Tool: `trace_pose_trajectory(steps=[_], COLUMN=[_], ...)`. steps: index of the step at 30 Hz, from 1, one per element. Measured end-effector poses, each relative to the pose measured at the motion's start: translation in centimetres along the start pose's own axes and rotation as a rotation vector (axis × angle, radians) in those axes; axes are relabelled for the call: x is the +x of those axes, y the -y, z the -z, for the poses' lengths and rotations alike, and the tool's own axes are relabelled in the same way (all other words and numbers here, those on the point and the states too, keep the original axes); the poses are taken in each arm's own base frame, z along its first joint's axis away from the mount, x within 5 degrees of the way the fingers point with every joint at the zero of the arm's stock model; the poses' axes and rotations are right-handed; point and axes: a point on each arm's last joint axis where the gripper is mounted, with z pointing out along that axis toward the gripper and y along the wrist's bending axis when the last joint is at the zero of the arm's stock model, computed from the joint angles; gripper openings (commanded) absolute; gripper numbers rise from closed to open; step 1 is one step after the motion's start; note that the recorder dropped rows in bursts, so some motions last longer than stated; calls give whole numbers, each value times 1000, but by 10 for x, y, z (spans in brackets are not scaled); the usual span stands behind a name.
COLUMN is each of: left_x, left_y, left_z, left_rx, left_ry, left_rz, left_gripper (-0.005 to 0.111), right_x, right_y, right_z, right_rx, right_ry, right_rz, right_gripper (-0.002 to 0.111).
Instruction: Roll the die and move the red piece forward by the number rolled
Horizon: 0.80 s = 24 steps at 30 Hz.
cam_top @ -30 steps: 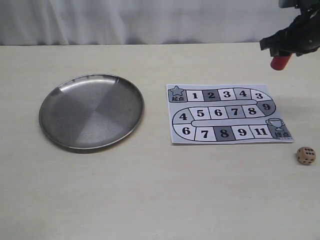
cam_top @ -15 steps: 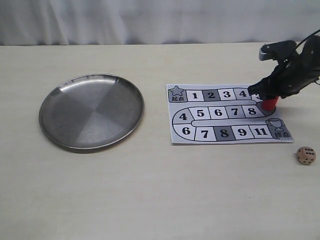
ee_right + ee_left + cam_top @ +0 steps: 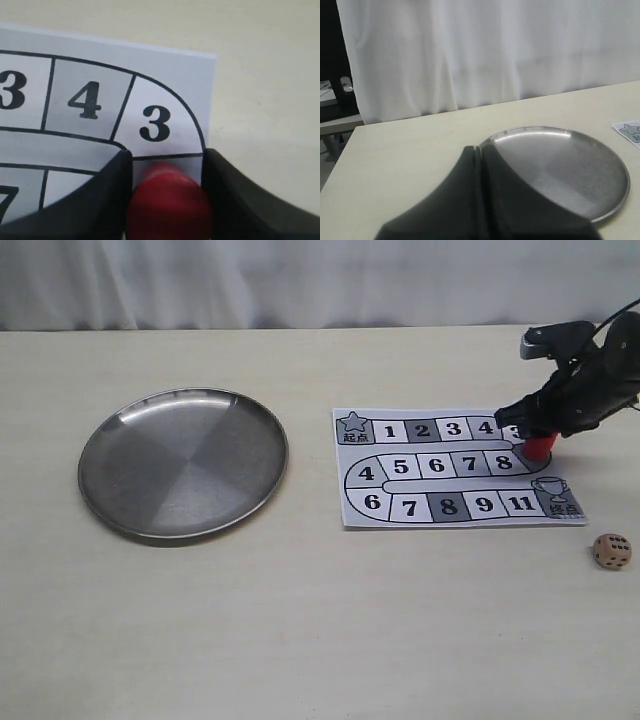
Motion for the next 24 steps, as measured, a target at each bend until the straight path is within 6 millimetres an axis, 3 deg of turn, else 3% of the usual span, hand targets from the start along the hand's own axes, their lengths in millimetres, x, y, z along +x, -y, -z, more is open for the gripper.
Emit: trace_pose_trajectory(steps=[5,8,11,15,16,20,24], left_x=[0,0,0,0,0,0,0], left_y=[0,0,0,0,0,0,0], left_z=[0,0,0,0,0,0,0], left_rx=[0,0,0,0,0,0,0], left_ry=[0,0,0,0,0,0,0], left_rz=[0,0,0,0,0,0,0], left_gripper=[0,0,0,0,0,0,0], right_x=[0,-13,-28,-40,-38,-19,27], right_y=[0,2,5,7,7,3,-5], right_z=[4,34,80,153,171,226,251], right_rx=[0,11,27,56,64,94,107], right_ry=[-3,74,189,358,401,613,831], right_rz=[-40,-47,-49,-27,-19,-19,-76], right_gripper=[74,73,58,11,5,4,4])
